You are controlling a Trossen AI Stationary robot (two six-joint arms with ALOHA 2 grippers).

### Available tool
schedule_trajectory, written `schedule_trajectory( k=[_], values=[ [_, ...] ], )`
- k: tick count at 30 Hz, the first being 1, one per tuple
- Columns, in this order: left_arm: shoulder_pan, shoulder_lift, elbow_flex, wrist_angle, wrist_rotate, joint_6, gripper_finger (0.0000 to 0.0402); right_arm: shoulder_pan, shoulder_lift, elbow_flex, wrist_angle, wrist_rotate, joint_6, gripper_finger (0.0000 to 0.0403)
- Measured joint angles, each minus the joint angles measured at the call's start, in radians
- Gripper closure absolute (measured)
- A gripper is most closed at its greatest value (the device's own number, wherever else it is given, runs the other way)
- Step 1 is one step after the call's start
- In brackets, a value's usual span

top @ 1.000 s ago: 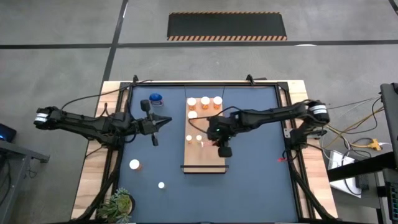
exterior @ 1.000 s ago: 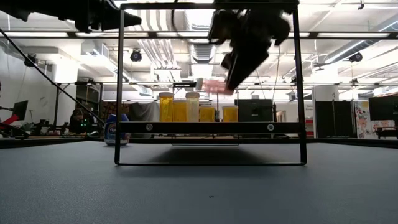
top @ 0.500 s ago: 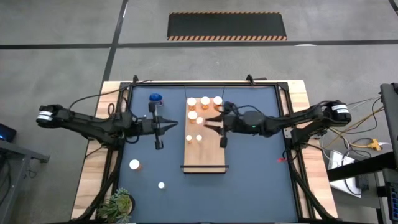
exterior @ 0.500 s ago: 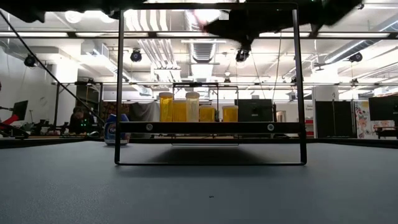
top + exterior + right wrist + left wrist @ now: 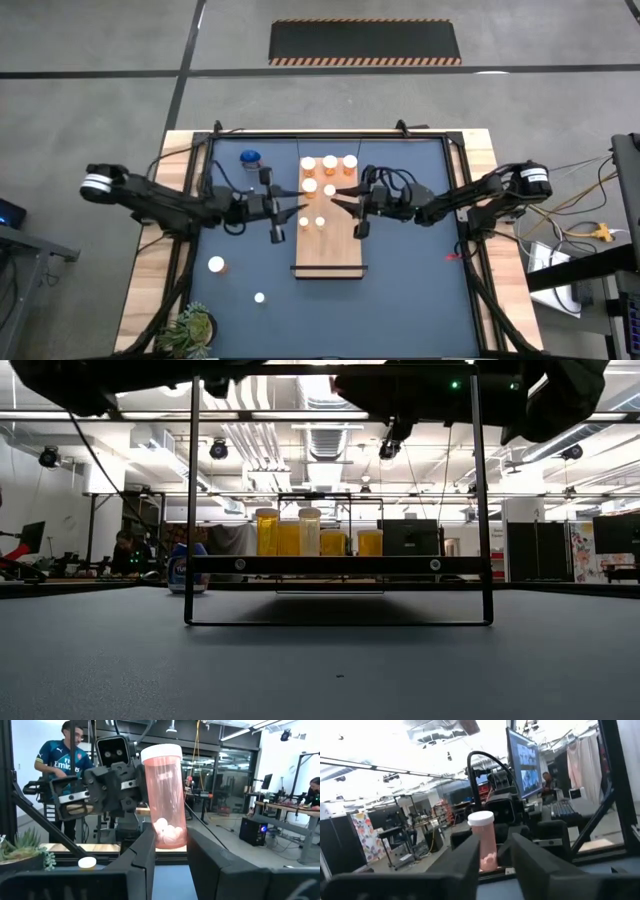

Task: Pick and place medicine bottles onto shelf by color
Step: Put the small pink pill bottle on the shelf

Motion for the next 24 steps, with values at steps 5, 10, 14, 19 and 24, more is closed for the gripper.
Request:
schedule_trajectory(
  k=[5, 10, 14, 19, 24],
  values=[
    [0.018, 0.131, 0.035, 0.123, -0.014, -0.083, 0.0228, 0.000, 0.000, -0.005, -0.001, 0.000, 0.000, 0.0319],
    [0.041, 0.242, 0.091, 0.132, -0.049, -0.120, 0.0186, 0.000, 0.004, -0.005, -0.007, 0.000, 0.002, 0.0321],
    [0.047, 0.314, 0.142, 0.132, -0.029, -0.133, 0.0181, 0.000, 0.004, -0.005, -0.006, 0.000, 0.006, 0.0318],
    [0.047, 0.347, 0.168, 0.130, -0.028, -0.125, 0.0184, 0.000, 0.004, -0.005, -0.006, -0.001, 0.003, 0.0323],
    [0.046, 0.341, 0.161, 0.146, -0.027, -0.117, 0.0218, 0.000, 0.004, -0.006, -0.006, -0.002, 0.000, 0.0318]
  ],
)
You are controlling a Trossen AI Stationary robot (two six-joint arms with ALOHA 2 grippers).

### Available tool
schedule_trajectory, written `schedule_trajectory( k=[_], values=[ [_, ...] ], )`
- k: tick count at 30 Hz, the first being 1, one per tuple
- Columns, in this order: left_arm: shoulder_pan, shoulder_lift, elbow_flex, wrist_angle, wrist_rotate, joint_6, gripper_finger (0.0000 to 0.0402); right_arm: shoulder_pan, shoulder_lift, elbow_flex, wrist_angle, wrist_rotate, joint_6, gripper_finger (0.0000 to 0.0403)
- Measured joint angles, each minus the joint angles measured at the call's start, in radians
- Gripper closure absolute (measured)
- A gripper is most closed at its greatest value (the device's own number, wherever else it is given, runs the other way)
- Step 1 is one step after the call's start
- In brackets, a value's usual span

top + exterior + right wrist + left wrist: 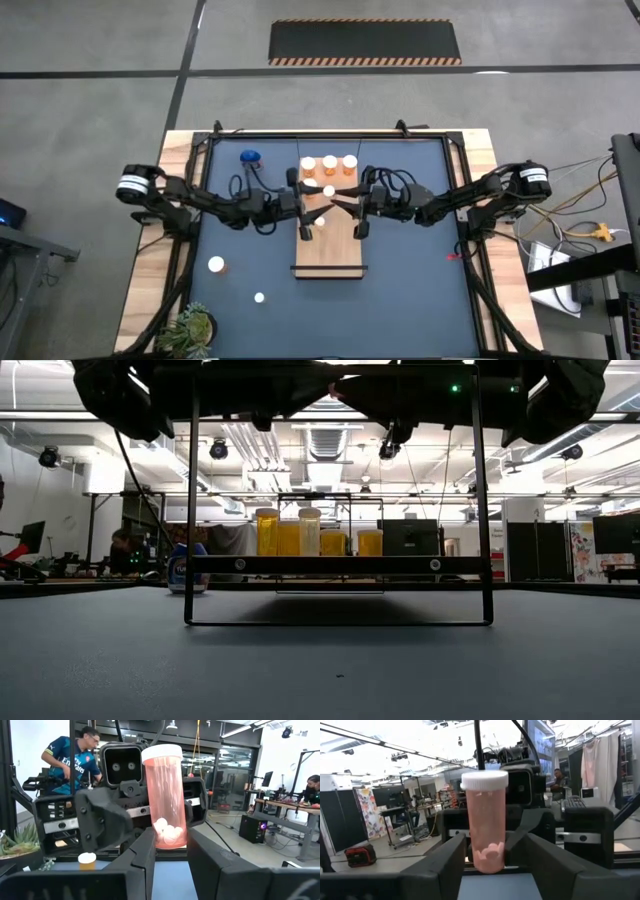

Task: Pick and place medicine bottles onto shelf by color
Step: Put the small pink pill bottle on the shelf

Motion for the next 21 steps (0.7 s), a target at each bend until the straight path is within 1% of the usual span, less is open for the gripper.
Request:
schedule_trajectory(
  k=[8, 12, 15, 21],
  values=[
    [0.000, -0.001, 0.000, 0.004, 0.000, -0.006, 0.0299, 0.000, 0.000, -0.002, -0.009, -0.002, -0.013, 0.0321],
    [0.000, -0.001, 0.000, 0.003, -0.001, -0.006, 0.0330, 0.000, 0.000, -0.002, -0.014, 0.000, -0.012, 0.0318],
    [0.000, -0.001, -0.001, 0.002, -0.001, -0.006, 0.0339, 0.000, 0.000, -0.002, -0.015, 0.001, 0.002, 0.0302],
    [0.000, -0.003, -0.005, -0.007, 0.003, 0.002, 0.0337, 0.002, -0.007, -0.002, -0.045, 0.003, 0.016, 0.0250]
  ],
)
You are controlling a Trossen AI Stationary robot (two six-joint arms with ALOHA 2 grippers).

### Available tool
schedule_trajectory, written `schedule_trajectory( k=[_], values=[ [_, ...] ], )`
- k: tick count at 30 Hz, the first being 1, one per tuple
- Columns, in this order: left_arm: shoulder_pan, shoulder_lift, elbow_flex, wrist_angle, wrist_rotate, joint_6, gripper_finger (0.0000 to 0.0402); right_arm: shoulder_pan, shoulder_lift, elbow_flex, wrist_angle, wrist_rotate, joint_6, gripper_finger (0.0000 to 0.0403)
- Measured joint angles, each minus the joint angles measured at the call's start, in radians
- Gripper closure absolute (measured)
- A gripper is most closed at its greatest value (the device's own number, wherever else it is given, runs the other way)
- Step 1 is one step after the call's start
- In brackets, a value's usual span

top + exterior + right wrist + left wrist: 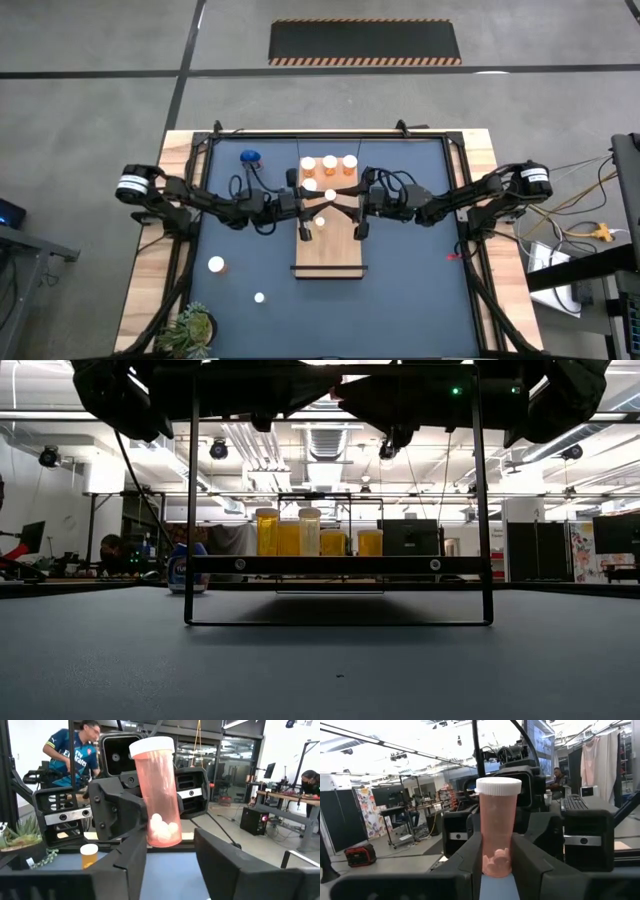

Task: Pick and place medicine bottles onto shelf by color
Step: Put the small pink pill bottle on the shelf

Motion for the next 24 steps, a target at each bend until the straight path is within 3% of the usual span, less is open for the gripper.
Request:
schedule_trajectory(
  k=[7, 10, 13, 24],
  values=[
    [0.000, -0.028, -0.050, -0.018, -0.016, -0.003, 0.0336, 0.002, -0.085, 0.000, -0.139, 0.001, 0.038, 0.0196],
    [0.000, -0.054, -0.048, -0.099, -0.027, -0.003, 0.0336, 0.004, -0.137, 0.004, -0.215, 0.001, 0.047, 0.0183],
    [0.000, -0.061, -0.037, -0.173, -0.029, -0.003, 0.0336, 0.005, -0.163, 0.021, -0.260, 0.000, 0.050, 0.0176],
    [0.000, -0.052, -0.031, -0.173, -0.029, -0.004, 0.0336, 0.005, -0.095, 0.127, -0.337, -0.036, 0.020, 0.0179]
  ],
)
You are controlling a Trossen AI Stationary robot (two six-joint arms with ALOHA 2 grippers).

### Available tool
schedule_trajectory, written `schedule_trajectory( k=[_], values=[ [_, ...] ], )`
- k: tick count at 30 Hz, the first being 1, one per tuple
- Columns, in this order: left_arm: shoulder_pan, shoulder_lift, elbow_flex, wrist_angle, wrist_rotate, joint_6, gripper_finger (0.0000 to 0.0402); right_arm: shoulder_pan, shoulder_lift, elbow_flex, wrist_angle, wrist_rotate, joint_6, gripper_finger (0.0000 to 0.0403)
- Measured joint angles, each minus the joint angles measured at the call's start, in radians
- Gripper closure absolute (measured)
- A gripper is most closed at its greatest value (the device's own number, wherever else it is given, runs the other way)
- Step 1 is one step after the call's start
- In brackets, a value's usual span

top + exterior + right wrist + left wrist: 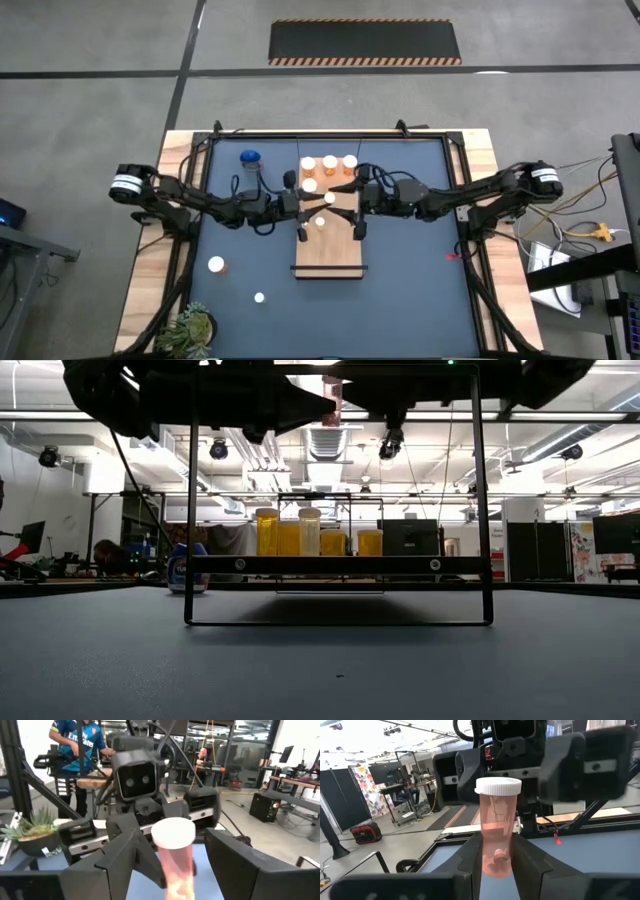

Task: Pick and place medicine bottles onto shelf by color
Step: Put the small pink pill bottle on the shelf

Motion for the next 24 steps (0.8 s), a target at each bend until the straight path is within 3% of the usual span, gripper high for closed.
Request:
schedule_trajectory(
  k=[9, 20, 24],
  values=[
    [0.000, -0.001, 0.003, -0.001, 0.000, 0.000, 0.0336, 0.000, 0.034, 0.036, -0.015, 0.035, -0.024, 0.0195],
    [0.000, -0.001, 0.003, 0.001, -0.002, -0.006, 0.0336, 0.000, 0.033, 0.035, -0.018, 0.036, -0.020, 0.0313],
    [0.000, -0.003, 0.003, 0.000, -0.002, -0.005, 0.0336, 0.000, 0.033, 0.035, -0.019, 0.035, -0.016, 0.0324]
  ],
)
